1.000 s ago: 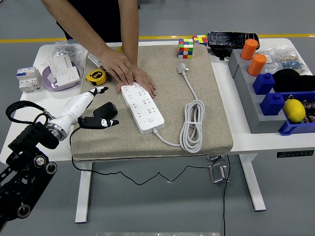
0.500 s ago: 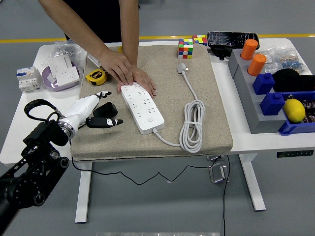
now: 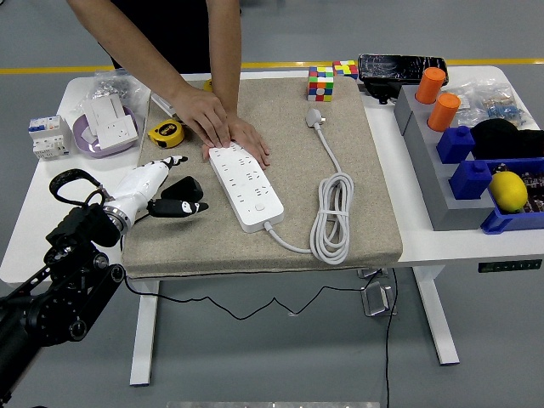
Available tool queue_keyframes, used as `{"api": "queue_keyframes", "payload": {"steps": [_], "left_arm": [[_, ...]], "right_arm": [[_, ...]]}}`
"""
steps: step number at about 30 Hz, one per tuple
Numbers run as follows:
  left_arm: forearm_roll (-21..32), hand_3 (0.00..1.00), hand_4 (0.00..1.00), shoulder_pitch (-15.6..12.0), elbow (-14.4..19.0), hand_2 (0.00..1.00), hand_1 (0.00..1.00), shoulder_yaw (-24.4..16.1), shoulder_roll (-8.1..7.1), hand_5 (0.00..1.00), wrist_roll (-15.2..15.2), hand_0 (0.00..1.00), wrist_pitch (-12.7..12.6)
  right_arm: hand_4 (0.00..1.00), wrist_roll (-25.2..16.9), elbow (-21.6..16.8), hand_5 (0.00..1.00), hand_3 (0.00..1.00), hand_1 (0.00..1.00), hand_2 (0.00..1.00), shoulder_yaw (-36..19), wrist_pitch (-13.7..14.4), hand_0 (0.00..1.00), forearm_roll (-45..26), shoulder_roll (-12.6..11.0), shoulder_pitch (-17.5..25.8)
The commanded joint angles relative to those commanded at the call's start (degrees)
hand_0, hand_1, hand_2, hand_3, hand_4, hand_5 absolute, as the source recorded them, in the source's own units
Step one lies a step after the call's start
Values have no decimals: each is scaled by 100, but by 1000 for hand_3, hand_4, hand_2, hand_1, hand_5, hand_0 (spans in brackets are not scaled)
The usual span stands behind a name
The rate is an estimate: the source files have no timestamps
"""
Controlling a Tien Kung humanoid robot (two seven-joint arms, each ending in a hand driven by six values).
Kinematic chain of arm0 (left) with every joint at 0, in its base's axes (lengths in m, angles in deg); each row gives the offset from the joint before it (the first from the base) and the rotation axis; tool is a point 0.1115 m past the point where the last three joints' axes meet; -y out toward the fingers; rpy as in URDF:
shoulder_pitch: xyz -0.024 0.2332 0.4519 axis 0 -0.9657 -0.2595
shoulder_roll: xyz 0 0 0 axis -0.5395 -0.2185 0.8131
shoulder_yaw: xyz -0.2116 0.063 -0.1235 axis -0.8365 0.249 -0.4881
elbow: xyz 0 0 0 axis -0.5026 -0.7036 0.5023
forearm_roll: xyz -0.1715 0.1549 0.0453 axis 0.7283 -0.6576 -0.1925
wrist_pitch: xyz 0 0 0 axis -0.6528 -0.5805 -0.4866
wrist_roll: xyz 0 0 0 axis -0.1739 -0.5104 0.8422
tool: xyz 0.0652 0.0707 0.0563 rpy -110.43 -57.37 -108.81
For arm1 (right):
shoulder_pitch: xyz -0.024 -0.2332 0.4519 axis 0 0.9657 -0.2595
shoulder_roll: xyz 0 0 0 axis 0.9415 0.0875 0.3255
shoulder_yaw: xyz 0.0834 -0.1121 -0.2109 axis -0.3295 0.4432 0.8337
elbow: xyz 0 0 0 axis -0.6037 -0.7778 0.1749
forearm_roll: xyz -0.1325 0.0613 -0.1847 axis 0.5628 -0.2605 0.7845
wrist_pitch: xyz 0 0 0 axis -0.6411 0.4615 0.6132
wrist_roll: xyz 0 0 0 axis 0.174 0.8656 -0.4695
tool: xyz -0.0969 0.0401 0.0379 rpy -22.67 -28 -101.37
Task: Pick up the plug,place it near the board,insert it into the board,press the button
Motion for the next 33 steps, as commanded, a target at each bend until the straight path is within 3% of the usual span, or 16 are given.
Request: {"api": "queue_keyframes", "payload": {"steps": [3, 4, 9, 10, 15, 16, 21, 22, 27, 28, 33], "left_arm": [[-69, 869, 998, 18, -62, 853, 916, -13, 12, 562, -10, 867, -60], [-113, 741, 998, 39, -106, 703, 827, -20, 19, 549, -21, 868, -89], [-333, 741, 998, 132, -278, 703, 827, 3, 31, 549, -32, 868, -201], [-354, 654, 998, 149, -317, 627, 789, 15, 34, 495, -38, 858, -228], [-354, 654, 998, 211, -504, 627, 789, 48, 55, 495, -51, 858, -302], [-354, 593, 998, 217, -526, 574, 748, 53, 59, 414, -52, 831, -315], [-354, 593, 998, 260, -683, 574, 748, 59, 89, 414, -50, 831, -411], [-354, 511, 998, 271, -731, 467, 578, 65, 97, 435, -40, 544, -452], [-354, 511, 998, 290, -809, 467, 578, 44, 126, 435, -2, 544, -621], [-354, 394, 819, 293, -811, 381, 440, 38, 129, 490, 0, 487, -634], [-354, 394, 819, 321, -856, 381, 440, 6, 163, 490, -4, 487, -715]], "right_arm": [[998, -8, -4, 840, 854, 916, 851, -10, -1, 966, -3, 7, -4], [998, -9, -6, 854, 854, 915, 848, -12, -1, 964, -2, 8, -8], [998, -17, -9, 854, 854, 915, 848, -22, 0, 964, -14, 9, -18], [998, -19, -6, 865, 853, 915, 847, -21, 0, 964, -21, 6, -19], [998, -26, -2, 865, 853, 915, 847, -27, 1, 964, -39, 5, -15], [998, -26, -2, 883, 852, 914, 847, -25, 1, 963, -40, 6, -14], [998, -34, -4, 883, 852, 914, 847, -26, 8, 963, -47, 10, -13], [998, -35, -3, 905, 851, 915, 846, -22, 11, 963, -52, 9, -14], [998, -34, -4, 905, 851, 915, 846, -22, 16, 963, -50, 5, -25], [998, -34, -4, 911, 850, 914, 845, -21, 17, 963, -50, 5, -26], [998, -27, -8, 911, 850, 914, 845, -16, 20, 963, -34, 0, -24]]}}
